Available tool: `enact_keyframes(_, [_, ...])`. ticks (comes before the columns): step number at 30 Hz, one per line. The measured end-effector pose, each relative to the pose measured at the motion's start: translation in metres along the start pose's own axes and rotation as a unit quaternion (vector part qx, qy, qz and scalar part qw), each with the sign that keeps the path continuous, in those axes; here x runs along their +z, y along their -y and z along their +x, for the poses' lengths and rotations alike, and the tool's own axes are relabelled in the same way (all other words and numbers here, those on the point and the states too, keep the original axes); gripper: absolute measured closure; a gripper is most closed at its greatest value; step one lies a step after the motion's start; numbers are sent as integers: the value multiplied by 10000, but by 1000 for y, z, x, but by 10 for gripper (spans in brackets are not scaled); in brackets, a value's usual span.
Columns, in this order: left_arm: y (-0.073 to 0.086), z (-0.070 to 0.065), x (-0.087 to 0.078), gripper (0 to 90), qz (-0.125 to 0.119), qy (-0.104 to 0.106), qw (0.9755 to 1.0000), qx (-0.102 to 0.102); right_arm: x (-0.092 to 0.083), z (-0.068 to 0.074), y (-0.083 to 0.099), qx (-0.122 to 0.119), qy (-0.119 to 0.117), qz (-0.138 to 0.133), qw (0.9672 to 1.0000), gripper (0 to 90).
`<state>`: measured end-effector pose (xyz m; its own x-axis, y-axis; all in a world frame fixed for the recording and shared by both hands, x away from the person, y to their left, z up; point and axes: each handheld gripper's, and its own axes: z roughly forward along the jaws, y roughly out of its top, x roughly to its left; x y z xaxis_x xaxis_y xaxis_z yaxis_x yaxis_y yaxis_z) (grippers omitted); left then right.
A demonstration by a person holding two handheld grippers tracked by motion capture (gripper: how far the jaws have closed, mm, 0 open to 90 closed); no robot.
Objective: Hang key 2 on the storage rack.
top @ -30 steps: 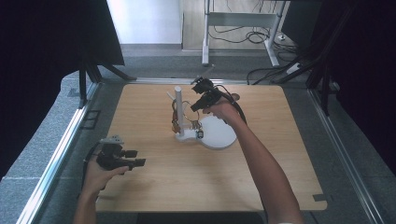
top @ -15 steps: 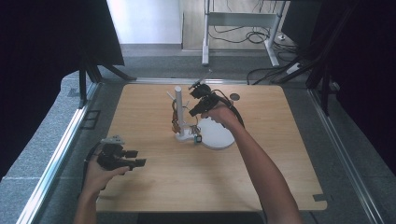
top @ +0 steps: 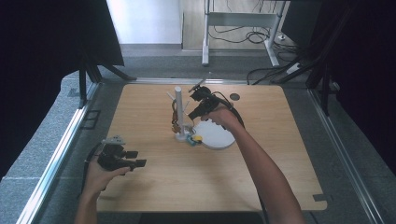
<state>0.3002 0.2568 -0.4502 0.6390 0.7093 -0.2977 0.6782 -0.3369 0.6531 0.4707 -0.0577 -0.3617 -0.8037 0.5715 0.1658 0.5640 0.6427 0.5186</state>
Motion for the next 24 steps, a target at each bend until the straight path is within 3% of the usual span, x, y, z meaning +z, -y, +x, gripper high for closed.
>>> enact_keyframes(11, [0, -3, 2, 397, 53, -34, 10000, 5, -15, -1, 10, -13, -109, -191, 9998, 789])
enact_keyframes(24, [3, -3, -2, 397, 12, -47, 10000, -1, -32, -18, 31, 130, -46, -371, 9992, 717])
